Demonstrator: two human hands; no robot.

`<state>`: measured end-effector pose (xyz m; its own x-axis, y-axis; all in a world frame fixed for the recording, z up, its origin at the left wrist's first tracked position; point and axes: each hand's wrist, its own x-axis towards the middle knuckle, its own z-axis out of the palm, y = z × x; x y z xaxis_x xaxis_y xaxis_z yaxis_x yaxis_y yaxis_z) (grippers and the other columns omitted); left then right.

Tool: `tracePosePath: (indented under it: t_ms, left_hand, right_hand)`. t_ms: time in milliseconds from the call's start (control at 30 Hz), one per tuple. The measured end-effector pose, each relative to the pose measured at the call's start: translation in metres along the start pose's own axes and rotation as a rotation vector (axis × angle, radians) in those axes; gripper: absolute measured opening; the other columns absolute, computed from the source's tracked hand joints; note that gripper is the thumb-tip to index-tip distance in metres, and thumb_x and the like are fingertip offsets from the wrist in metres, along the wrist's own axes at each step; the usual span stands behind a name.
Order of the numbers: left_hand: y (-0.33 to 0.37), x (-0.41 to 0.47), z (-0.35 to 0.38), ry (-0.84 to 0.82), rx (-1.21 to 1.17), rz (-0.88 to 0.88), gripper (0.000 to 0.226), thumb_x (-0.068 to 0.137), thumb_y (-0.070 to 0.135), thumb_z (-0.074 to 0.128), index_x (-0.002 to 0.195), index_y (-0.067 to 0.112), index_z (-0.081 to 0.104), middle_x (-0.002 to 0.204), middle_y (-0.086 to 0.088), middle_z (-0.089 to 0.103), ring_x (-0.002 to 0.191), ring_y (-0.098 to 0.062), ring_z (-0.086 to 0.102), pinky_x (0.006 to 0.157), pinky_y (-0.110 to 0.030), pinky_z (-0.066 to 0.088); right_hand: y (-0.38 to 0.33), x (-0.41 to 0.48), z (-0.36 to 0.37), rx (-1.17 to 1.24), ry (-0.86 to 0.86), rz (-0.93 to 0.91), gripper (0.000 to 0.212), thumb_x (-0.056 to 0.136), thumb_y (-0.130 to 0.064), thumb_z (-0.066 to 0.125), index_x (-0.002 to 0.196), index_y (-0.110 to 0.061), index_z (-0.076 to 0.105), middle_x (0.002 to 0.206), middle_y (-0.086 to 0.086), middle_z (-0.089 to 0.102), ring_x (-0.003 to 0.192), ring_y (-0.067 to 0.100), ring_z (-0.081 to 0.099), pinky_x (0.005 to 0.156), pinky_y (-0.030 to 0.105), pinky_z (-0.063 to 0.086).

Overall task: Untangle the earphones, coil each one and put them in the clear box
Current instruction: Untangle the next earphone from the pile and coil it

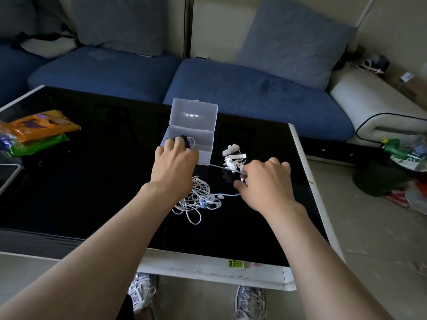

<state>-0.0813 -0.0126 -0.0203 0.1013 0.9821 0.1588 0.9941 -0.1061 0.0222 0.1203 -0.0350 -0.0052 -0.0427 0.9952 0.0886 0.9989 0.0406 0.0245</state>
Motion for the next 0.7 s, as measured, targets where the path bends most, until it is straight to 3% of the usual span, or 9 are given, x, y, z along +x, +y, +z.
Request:
tracePosePath:
  t_ms: [100, 200, 333, 400, 467, 600, 700]
  left_hand:
    - [-0.001, 0.0, -0.002, 0.036, -0.05, -0.012, 0.045, 0.082, -0.002, 0.068, 0.123, 0.018, 0.066, 0.128, -0.011, 0.043, 0.117, -0.034, 0.041, 0.097, -0.041, 0.037]
    - [-0.004, 0.001, -0.003, 0.044, -0.103, -0.027, 0.049, 0.08, -0.011, 0.066, 0.121, 0.016, 0.069, 0.128, -0.012, 0.046, 0.117, -0.036, 0.043, 0.096, -0.042, 0.037]
    - [-0.007, 0.002, 0.0, 0.005, -0.151, -0.024, 0.054, 0.079, -0.013, 0.065, 0.123, 0.019, 0.069, 0.129, -0.01, 0.052, 0.119, -0.035, 0.044, 0.097, -0.043, 0.038]
    - [-0.007, 0.003, 0.001, 0.001, -0.181, -0.018, 0.053, 0.079, -0.013, 0.065, 0.122, 0.018, 0.069, 0.127, -0.01, 0.053, 0.118, -0.035, 0.045, 0.096, -0.043, 0.04]
    - [-0.007, 0.003, 0.001, 0.006, -0.217, -0.006, 0.051, 0.079, -0.015, 0.063, 0.119, 0.015, 0.069, 0.127, -0.013, 0.05, 0.116, -0.036, 0.045, 0.092, -0.043, 0.045]
    - [-0.008, 0.002, 0.004, -0.012, -0.266, 0.004, 0.05, 0.081, -0.02, 0.058, 0.122, 0.009, 0.067, 0.129, -0.016, 0.045, 0.118, -0.036, 0.045, 0.088, -0.039, 0.047]
    - [-0.01, 0.001, 0.008, -0.044, -0.247, -0.024, 0.041, 0.086, -0.016, 0.055, 0.118, 0.008, 0.064, 0.125, -0.015, 0.049, 0.11, -0.036, 0.051, 0.082, -0.039, 0.046]
  right_hand:
    - [0.001, 0.004, -0.004, 0.044, -0.179, 0.031, 0.038, 0.092, -0.066, 0.068, 0.096, -0.029, 0.074, 0.094, -0.004, 0.071, 0.106, 0.026, 0.062, 0.09, 0.044, 0.029]
    - [0.0, 0.003, -0.004, 0.283, -0.328, 0.057, 0.035, 0.095, -0.061, 0.067, 0.086, -0.028, 0.077, 0.085, -0.005, 0.069, 0.096, 0.023, 0.06, 0.093, 0.046, 0.031]
    - [-0.004, 0.005, 0.001, 0.928, 0.068, 0.143, 0.027, 0.105, -0.035, 0.061, 0.084, -0.02, 0.071, 0.077, -0.001, 0.072, 0.078, 0.017, 0.069, 0.084, 0.05, 0.057]
    - [-0.012, 0.007, -0.003, 1.37, 0.078, 0.237, 0.024, 0.11, -0.027, 0.052, 0.098, -0.01, 0.065, 0.095, 0.007, 0.079, 0.087, 0.019, 0.079, 0.091, 0.05, 0.063]
    - [-0.02, 0.006, -0.01, 1.691, 0.054, 0.292, 0.024, 0.114, -0.024, 0.045, 0.103, -0.005, 0.055, 0.099, 0.02, 0.079, 0.089, 0.032, 0.081, 0.089, 0.05, 0.065]
    - [-0.021, 0.005, -0.02, 1.732, 0.138, 0.406, 0.025, 0.116, -0.026, 0.037, 0.106, -0.006, 0.05, 0.086, 0.026, 0.077, 0.071, 0.036, 0.079, 0.064, 0.041, 0.066]
    - [-0.012, 0.008, -0.008, 1.417, 0.22, 0.508, 0.023, 0.114, -0.03, 0.041, 0.102, -0.015, 0.054, 0.077, 0.01, 0.079, 0.067, 0.023, 0.074, 0.066, 0.036, 0.06]
